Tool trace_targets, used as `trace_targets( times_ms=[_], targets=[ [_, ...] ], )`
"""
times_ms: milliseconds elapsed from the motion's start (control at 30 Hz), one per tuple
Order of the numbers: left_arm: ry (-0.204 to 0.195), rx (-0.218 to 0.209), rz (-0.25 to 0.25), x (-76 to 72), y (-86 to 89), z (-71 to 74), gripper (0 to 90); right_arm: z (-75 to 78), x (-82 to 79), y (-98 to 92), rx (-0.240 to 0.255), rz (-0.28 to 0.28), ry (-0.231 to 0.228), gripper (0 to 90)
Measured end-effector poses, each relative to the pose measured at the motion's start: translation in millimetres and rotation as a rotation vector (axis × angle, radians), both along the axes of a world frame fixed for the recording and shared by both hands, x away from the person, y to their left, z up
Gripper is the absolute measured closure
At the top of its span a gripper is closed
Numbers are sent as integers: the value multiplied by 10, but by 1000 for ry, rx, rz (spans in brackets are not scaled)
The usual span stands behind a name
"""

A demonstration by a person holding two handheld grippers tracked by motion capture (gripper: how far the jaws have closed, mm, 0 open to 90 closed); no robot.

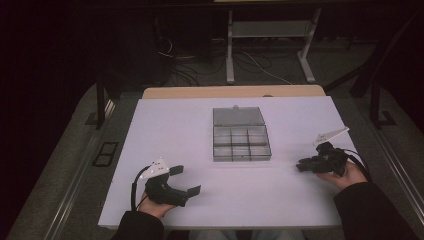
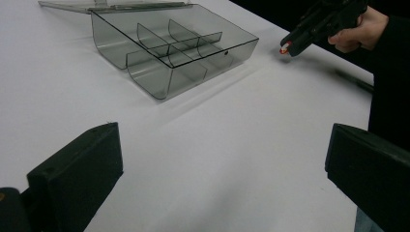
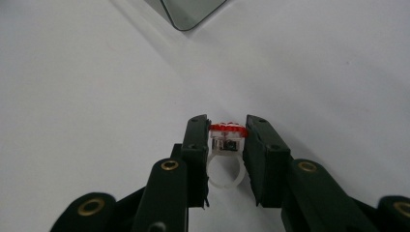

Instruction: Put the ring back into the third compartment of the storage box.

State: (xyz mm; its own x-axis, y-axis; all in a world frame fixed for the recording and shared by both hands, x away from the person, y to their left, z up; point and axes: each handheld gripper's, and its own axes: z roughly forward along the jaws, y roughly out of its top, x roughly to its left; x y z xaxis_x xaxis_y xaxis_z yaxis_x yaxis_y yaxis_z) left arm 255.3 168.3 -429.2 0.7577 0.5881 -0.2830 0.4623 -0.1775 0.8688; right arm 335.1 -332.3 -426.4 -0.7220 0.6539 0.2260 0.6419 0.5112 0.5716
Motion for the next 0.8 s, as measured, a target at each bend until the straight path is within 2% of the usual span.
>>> trace_targets(
  times_ms=[67, 133, 533, 800],
  targets=[
    [1, -1, 1, 1, 0, -2, 0, 13, -2, -2, 5, -4, 7, 698],
    [2, -1, 0, 1, -1, -2, 0, 35, 1, 1, -8, 0, -1, 698],
    [3, -4, 0, 1, 0, -1, 0, 272, 54, -12, 7, -3, -38, 698],
    [3, -6, -1, 1, 0, -3, 0, 317, 83, 16, 4, 3, -40, 698]
  ],
)
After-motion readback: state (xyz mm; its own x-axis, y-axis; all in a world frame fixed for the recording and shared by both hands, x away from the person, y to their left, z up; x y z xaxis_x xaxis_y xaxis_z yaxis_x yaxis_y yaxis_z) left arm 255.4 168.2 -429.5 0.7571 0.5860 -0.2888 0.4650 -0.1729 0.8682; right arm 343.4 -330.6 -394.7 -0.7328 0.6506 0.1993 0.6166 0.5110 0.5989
